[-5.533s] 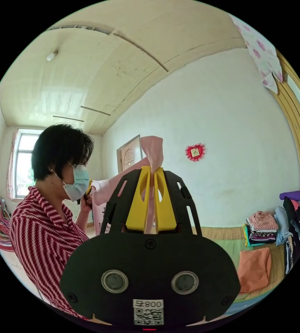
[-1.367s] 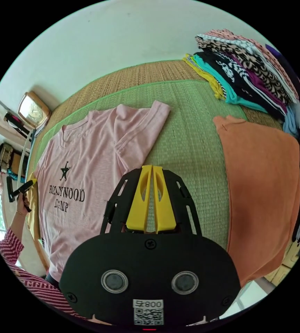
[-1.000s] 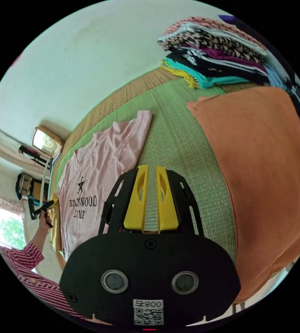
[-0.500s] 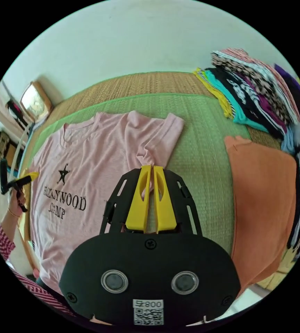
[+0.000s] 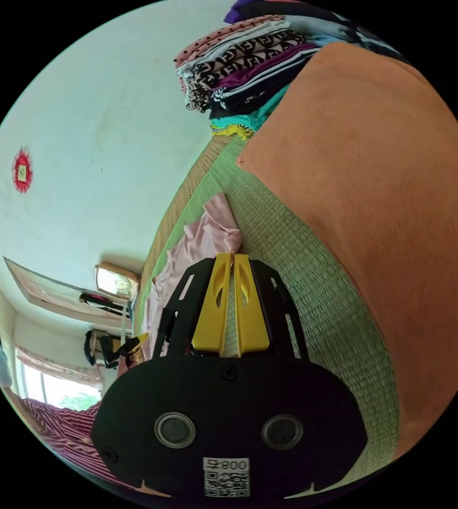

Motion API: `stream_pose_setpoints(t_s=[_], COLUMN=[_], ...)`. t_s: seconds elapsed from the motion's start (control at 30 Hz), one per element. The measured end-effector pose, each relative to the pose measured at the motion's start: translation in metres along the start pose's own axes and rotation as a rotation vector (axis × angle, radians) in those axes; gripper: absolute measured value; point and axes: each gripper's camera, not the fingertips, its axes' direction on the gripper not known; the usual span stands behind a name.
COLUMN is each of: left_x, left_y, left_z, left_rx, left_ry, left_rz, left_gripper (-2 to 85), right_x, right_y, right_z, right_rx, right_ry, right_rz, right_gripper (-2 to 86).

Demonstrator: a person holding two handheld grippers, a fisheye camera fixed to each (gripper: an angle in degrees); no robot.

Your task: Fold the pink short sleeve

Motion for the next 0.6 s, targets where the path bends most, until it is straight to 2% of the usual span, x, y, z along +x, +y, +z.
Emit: stream_pose_setpoints(t_s=[0.1, 0.37, 0.5, 0.6], left_x=[0.031, 0.116, 0.148, 0.174], left_y=[-0.027, -0.1, -0.135, -0.167], left_z=[0.017, 0.093, 0.122, 0.141], left_rx=[-0.025, -0.148, -0.182, -0.203], left_ry=[0.094, 0.299, 0.343, 0.301], left_rz=[0.09, 0.216, 0.231, 0.273], left_gripper=[7.5, 8.6, 9.3, 9.5], right_x=[0.009, -0.011, -0.01, -0.001], right_y=[-0.002, -0.015, -0.02, -0.02], right_z=[-0.006, -0.019, -0.019, -0.019], right_rx=[-0.009, -0.01, -0.004, 0.004], right_ry=[-0.02, 0.182, 0.228, 0.225], right_rz=[-0.004, -0.135, -0.154, -0.159], right_gripper=[3.8, 7.1, 4.4, 3.1])
